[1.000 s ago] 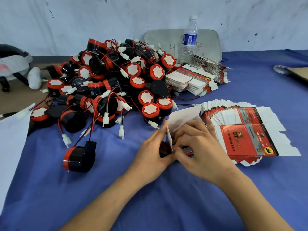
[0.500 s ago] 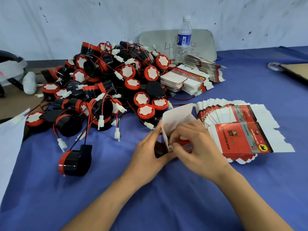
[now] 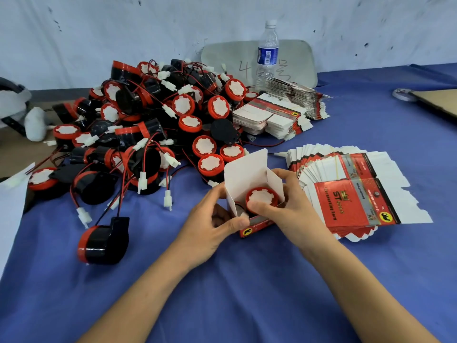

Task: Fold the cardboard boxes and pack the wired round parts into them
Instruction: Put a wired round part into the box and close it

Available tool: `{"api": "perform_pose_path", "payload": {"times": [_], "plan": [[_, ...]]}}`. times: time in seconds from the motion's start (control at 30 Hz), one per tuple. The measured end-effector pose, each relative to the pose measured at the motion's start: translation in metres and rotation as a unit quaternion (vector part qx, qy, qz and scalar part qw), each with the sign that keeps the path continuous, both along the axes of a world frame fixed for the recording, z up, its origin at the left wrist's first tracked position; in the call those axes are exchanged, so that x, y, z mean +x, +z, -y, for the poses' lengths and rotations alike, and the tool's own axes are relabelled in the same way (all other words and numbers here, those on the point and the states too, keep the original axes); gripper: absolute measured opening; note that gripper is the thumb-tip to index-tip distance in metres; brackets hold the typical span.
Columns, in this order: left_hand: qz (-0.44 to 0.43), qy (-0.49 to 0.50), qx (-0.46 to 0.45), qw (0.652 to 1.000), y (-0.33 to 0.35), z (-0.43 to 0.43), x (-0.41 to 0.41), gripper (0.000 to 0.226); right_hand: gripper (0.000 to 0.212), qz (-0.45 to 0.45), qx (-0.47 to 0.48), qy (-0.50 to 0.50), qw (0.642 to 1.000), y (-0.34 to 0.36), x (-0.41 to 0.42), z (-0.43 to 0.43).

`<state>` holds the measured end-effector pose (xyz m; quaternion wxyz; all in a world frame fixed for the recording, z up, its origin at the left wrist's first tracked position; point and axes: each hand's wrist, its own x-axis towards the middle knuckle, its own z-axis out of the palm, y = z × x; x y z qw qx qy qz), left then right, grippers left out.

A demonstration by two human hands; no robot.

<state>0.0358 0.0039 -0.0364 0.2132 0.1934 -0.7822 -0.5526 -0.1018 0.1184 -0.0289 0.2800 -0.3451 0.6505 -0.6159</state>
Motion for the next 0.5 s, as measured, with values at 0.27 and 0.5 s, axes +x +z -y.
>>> {"api": "perform_pose_path", "payload": {"times": [0.27,0.5], "plan": [[-0.035,0.059,0.088,0.994,0.003,-0.009,-0.002,0.06,0.028,-0.074,-0.029,-0.05,0.996,-0.002,0.017,0.005],[0.003,0.164,-0.173,0.971,-0.003,-0.021,-0.002,0.062,0.026,-0.083,-0.028,-0.06,0.994,-0.004,0.025,0.01]]}}
